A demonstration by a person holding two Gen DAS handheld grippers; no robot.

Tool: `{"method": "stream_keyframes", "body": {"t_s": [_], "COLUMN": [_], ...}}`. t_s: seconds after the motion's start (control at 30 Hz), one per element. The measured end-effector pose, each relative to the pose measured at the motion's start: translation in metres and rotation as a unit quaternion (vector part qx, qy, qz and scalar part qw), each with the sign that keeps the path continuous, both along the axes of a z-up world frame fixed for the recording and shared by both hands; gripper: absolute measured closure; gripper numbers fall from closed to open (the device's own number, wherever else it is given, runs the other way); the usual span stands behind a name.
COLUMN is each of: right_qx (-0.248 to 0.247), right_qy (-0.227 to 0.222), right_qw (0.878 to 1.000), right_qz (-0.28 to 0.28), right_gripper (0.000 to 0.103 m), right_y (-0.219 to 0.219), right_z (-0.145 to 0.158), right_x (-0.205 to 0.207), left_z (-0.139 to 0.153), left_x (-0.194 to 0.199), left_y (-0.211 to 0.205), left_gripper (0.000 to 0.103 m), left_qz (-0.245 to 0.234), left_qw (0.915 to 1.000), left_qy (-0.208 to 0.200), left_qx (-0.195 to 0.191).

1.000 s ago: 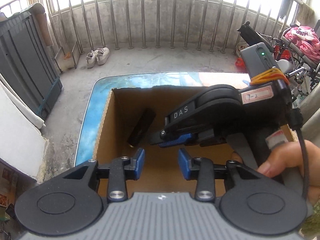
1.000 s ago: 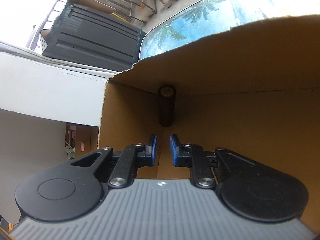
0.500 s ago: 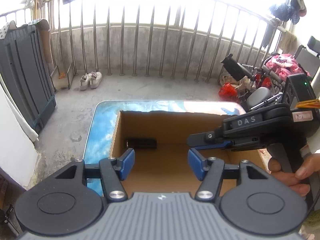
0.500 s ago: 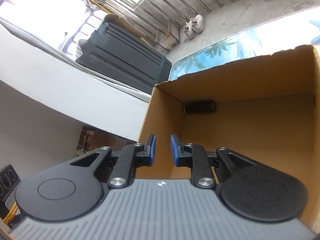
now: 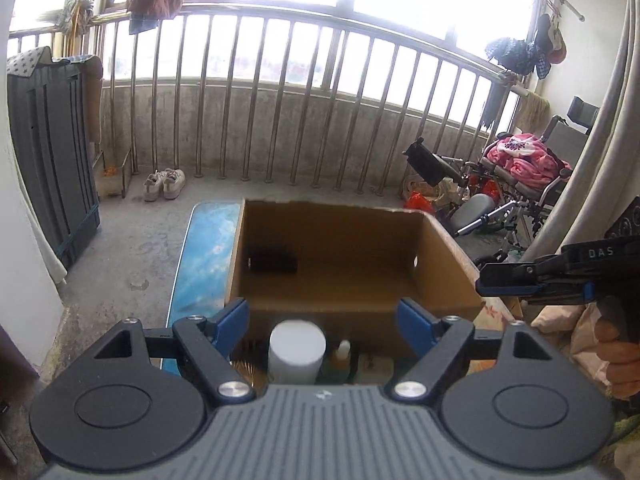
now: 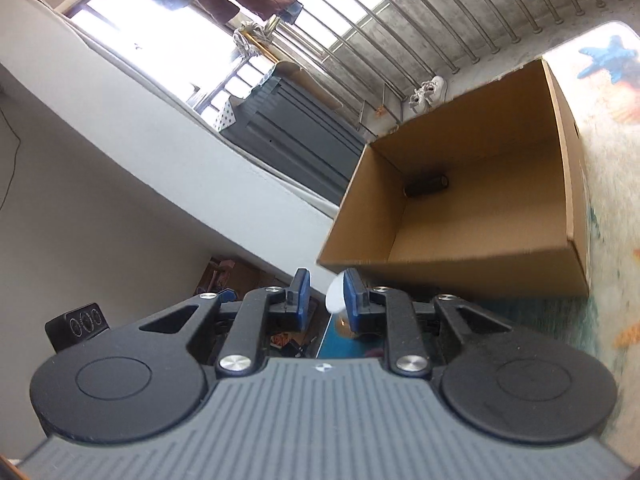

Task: Organize rigid objects
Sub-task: 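Open the right tool to drop the cylinder into the box, then move the right tool to the pink bowl and grasp the green glue stick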

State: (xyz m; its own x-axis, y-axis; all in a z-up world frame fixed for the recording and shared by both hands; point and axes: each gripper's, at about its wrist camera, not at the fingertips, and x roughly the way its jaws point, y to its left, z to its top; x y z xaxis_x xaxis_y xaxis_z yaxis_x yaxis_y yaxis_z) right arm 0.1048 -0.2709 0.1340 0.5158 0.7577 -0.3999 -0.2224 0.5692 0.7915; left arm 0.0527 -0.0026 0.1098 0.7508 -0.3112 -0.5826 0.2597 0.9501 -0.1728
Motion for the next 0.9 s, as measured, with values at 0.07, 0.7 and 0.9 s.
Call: {"method": "stream_keyframes", "body": {"t_s": [0.07, 0.7, 0.9], "right_qx": [-0.003, -0.108, -0.127], "right_qy": [0.011, 0.044, 0.04], "right_qw": [1.0, 0.986, 0.982], "right_qz": [0.01, 0.122, 0.134], "right_gripper": [0.084, 0.084, 0.084], "right_y": [0.015, 0.155, 0.167], "right_z": [-0.023, -0.105, -0.112], "right_x": [-0.016, -0.015, -0.008], "left_z": [-0.021, -0.134, -0.136], "left_x": [-0.013, -0.022, -0.017], "left_y": [0.002, -0.006, -0.004], "left_gripper": [0.022, 0.061, 0.061], "left_qz": [-0.005, -0.033, -0.039], "left_qw": [0.9998, 0.99, 0.9907], "left_qy": [0.021, 0.129, 0.123], "left_qx": [0.005, 0.046, 0.041]}}
